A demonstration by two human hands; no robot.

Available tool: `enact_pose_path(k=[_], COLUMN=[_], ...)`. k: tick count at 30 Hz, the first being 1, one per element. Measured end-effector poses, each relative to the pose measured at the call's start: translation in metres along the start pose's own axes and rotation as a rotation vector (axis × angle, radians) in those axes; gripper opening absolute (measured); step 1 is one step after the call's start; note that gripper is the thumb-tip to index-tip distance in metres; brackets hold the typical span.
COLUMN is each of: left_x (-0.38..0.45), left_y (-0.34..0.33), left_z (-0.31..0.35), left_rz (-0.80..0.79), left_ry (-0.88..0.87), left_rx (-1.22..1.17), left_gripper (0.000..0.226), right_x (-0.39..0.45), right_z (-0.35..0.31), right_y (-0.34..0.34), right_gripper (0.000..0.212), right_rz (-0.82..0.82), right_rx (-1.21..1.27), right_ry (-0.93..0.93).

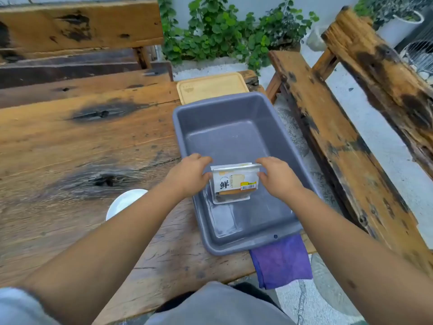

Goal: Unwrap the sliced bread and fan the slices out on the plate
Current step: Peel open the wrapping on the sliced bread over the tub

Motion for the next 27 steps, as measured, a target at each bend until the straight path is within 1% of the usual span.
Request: enact_pose_path(k=[2, 6, 8, 10, 12, 14, 16, 17, 19, 22, 27], left_x=[0.008, 0.016, 0.018, 0.022, 0.022, 0.021, 0.019, 0.019, 0.017, 0.016, 0.013], left_y=[-0.003, -0.013, -0.016, -0.021, -0.025, -0.03, -0.035, -0.037, -0.041, -0.044, -0.049], left_z=[-0.008, -0.011, -0.012, -0.016, -0.019, -0.02, -0.02, -0.02, -0.018, -0.015, -0.011], left_rz=[-0.016, 0.009, 0.017, 0.021, 0.03, 0.039, 0.058, 0.062, 0.049, 0.015, -0.031], left_ry=[0.02, 0.057, 0.059, 0.088, 0.131, 0.171, 0.203, 0.21, 0.205, 0.187, 0.133], left_rx=[-0.085, -0.263, -0.281, -0.299, -0.339, -0.405, -0.483, -0.511, -0.524, -0.48, -0.401], left_gripper=[0.042, 0.032, 0.029, 0.027, 0.03, 0.021, 0.012, 0.01, 0.008, 0.018, 0.02], right_x=[0.008, 0.014, 0.019, 0.026, 0.03, 0.032, 0.031, 0.031, 0.032, 0.039, 0.046], right_z=[-0.001, -0.003, -0.001, 0.007, 0.018, 0.031, 0.041, 0.045, 0.048, 0.053, 0.056], right_y=[-0.001, -0.005, -0.006, -0.008, -0.011, -0.016, -0.022, -0.025, -0.03, -0.032, -0.026], right_gripper=[0.034, 0.033, 0.032, 0.027, 0.019, 0.01, 0.011, 0.013, 0.017, 0.016, 0.021], right_rz=[-0.009, -0.035, -0.035, -0.05, -0.104, -0.19, -0.259, -0.292, -0.373, -0.454, -0.464], right_rx=[-0.001, -0.028, -0.032, 0.029, 0.202, 0.478, 0.682, 0.726, 0.742, 0.706, 0.645], right_ry=[-0.042, -0.062, -0.057, -0.092, -0.179, -0.289, -0.375, -0.388, -0.376, -0.308, -0.222])
Point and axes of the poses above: each hand's wrist, its own x-axis towards the middle knuckle, its own y-axis out of the back of the hand, z = x × y, the point moved 7 cm from there along x, towards the middle knuckle, and after that the axes turned 15 degrees about -y, right-handed, at the moved point
